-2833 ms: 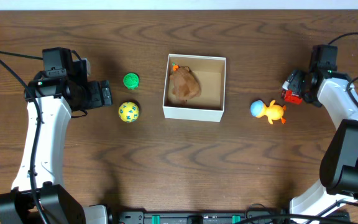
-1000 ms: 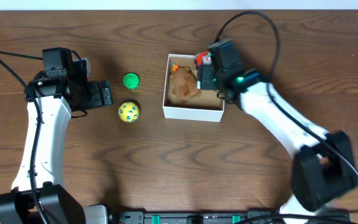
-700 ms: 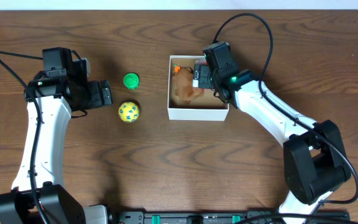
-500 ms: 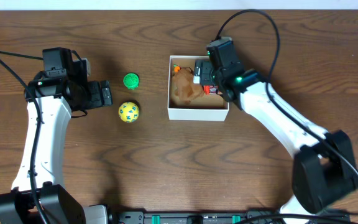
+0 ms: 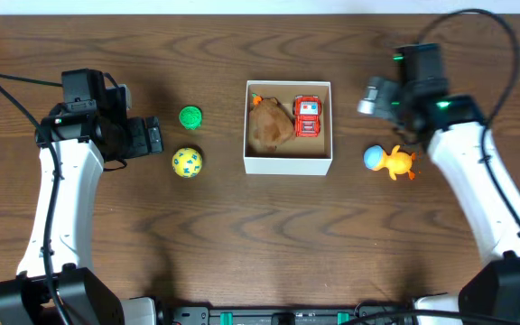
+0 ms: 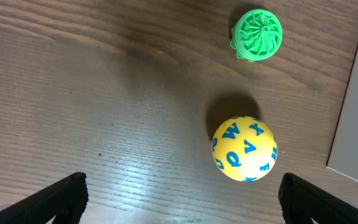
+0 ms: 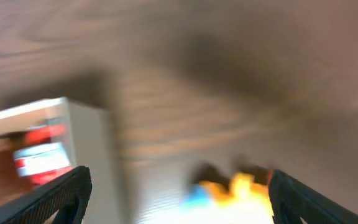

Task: Pack container
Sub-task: 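Lower the right gripper onto the orange duck and grasp it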

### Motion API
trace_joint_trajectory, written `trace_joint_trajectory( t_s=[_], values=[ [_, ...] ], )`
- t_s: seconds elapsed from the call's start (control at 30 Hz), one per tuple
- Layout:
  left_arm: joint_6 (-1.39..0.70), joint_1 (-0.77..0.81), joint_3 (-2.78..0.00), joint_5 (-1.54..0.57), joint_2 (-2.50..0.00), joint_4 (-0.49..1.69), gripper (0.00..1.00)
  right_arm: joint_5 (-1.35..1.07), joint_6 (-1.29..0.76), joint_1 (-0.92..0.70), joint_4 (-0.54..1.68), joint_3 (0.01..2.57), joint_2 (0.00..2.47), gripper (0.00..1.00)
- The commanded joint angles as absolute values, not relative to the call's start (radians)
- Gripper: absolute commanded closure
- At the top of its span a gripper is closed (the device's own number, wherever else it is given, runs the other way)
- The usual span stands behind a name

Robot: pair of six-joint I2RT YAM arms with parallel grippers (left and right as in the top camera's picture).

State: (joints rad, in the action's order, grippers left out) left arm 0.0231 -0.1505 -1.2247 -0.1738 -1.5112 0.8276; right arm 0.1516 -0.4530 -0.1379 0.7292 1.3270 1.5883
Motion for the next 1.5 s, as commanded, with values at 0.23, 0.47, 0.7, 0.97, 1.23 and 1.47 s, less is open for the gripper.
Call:
trace_joint_trajectory(
  t_s=[0.23, 0.47, 0.7, 0.97, 1.23, 1.47],
  values=[
    [0.029, -0.154, -1.24, -0.168, -1.513, 0.83, 0.02, -0.009, -0.357, -0.052, 0.834, 1.325, 1.768, 0.12],
    [0.029, -0.154, -1.24, -0.168, -1.513, 0.83, 0.02, -0.004, -0.358, -0.07, 0.892, 1.325, 1.893, 0.17],
    [0.029, -0.154, -1.24, -0.168, -1.513, 0.83, 0.02, -0.004, -0.359, -0.073, 0.905, 1.319, 1.932, 0.28],
    [0.029, -0.154, -1.24, -0.168, -1.513, 0.83, 0.02, 0.004, -0.358, -0.117, 0.894, 1.279, 1.932, 0.25],
    [0.029, -0.154, -1.24, -0.168, -1.513, 0.83, 0.02, 0.022, -0.317, -0.149, 0.873, 1.279, 1.93, 0.23],
    [0.029, -0.154, -1.24, -0.168, -1.513, 0.83, 0.02, 0.031, -0.323, -0.167, 0.873, 1.256, 1.93, 0.48]
  ],
)
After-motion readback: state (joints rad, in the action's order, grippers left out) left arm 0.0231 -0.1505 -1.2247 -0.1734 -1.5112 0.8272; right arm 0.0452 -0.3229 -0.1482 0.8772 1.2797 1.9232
